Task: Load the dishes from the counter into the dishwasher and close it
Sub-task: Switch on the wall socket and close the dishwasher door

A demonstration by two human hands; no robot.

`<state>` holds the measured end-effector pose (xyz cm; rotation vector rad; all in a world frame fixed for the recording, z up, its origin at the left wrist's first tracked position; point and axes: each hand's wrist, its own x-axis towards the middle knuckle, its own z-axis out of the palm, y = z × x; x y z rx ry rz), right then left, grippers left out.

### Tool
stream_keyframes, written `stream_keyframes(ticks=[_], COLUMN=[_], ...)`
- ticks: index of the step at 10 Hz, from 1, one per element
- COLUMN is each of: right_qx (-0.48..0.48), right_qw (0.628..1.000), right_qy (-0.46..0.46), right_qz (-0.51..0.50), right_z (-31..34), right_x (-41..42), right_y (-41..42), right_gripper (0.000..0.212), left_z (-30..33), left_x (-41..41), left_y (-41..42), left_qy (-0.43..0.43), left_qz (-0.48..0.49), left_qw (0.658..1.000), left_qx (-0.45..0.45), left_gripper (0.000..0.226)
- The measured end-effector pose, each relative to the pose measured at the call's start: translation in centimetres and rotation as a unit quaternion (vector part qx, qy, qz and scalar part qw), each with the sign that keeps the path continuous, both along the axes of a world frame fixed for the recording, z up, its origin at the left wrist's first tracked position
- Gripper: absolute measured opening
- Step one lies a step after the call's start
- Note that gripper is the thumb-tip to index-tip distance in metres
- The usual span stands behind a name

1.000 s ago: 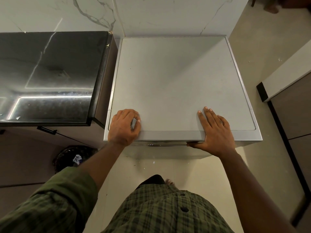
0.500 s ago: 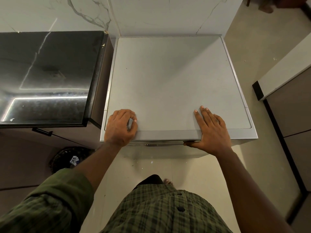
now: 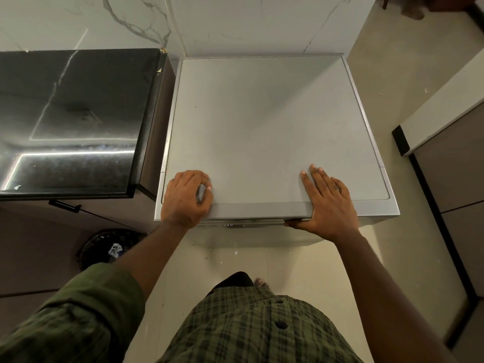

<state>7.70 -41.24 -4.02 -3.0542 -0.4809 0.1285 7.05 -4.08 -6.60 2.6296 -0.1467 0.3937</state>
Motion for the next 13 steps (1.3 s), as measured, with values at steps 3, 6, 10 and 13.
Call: stream_keyframes(ticks=[3, 6, 10, 13], right_qx=[0.001, 0.002, -0.01, 0.022], right_qw=[1.0, 1.0, 1.0, 0.999], right_qy=[-0.003, -0.001, -0.004, 0.021], right_qz=[0.001, 0.003, 0.01, -0.031], right_z=[-0.1, -0.3, -0.2, -0.8], right_x=[0.0, 0.1, -0.1, -0.1], right_y=[0.0, -0.2, -0.3, 0.4], right_gripper=[0.131, 0.131, 0.134, 0.123], left_z=[-0.1, 0.0, 0.7, 0.4], left_x=[0.0, 0.0, -0.2, -1.9], left_y=[0.0, 0.0, -0.7, -0.4], left_qy=[0.004, -0.004, 0.012, 0.043], left_qz=[0.002, -0.001, 0.003, -0.033], left_qw=[1.0, 1.0, 1.0, 0.996], left_qx=[0.002, -0.001, -0.006, -0.073], left_gripper=[0.019, 0.018, 0.011, 0.032])
